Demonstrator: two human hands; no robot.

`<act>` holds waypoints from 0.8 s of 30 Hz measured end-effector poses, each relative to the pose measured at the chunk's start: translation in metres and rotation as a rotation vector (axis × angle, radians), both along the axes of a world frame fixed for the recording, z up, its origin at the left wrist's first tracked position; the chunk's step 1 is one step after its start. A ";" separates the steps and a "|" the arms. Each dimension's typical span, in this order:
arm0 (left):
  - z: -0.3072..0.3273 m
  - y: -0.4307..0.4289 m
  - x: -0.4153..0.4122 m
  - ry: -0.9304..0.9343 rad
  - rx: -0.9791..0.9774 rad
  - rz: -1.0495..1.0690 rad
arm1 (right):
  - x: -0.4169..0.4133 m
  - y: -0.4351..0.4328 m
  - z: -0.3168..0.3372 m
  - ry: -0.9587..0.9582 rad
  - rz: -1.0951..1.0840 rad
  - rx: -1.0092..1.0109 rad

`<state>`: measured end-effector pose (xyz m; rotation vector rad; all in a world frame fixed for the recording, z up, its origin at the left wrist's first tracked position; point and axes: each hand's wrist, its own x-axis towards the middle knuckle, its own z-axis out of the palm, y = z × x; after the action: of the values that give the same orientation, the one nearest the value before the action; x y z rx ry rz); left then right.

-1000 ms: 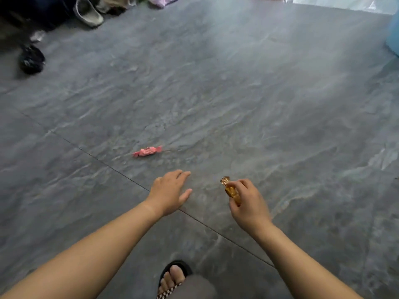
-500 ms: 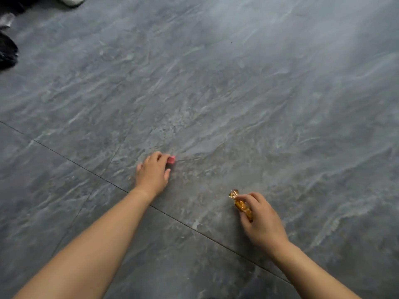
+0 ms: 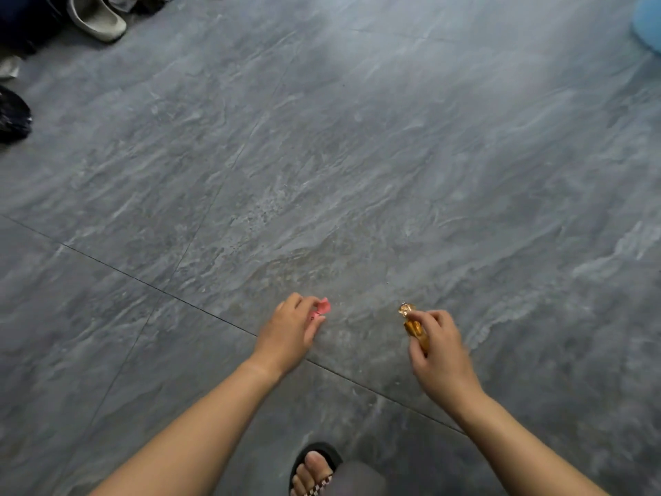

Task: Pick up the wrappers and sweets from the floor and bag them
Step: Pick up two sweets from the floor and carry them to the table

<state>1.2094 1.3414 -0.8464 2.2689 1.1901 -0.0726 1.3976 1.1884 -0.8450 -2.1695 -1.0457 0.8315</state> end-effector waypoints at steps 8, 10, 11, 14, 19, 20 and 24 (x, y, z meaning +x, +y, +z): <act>0.253 -0.029 0.021 -0.040 -0.039 0.158 | 0.017 -0.032 0.228 0.049 0.050 -0.029; 0.330 -0.043 0.021 -0.040 -0.055 0.172 | 0.017 -0.034 0.307 0.041 0.066 -0.014; 0.370 -0.050 0.020 -0.050 -0.060 0.181 | 0.016 -0.034 0.349 0.033 0.081 -0.002; 0.495 -0.076 0.014 -0.093 -0.063 0.235 | 0.005 -0.039 0.480 0.019 0.149 0.019; 0.661 -0.119 -0.019 -0.186 -0.065 0.471 | -0.030 -0.048 0.654 -0.012 0.292 0.076; 0.681 -0.127 -0.030 -0.221 -0.062 0.527 | -0.040 -0.048 0.678 -0.011 0.320 0.088; 0.734 -0.137 -0.080 -0.306 -0.043 0.723 | -0.088 -0.025 0.737 -0.039 0.389 0.138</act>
<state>1.1293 1.2041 -0.1120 1.6137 1.7209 0.4971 1.3094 1.1630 -0.1081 -1.9017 -1.5283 0.8586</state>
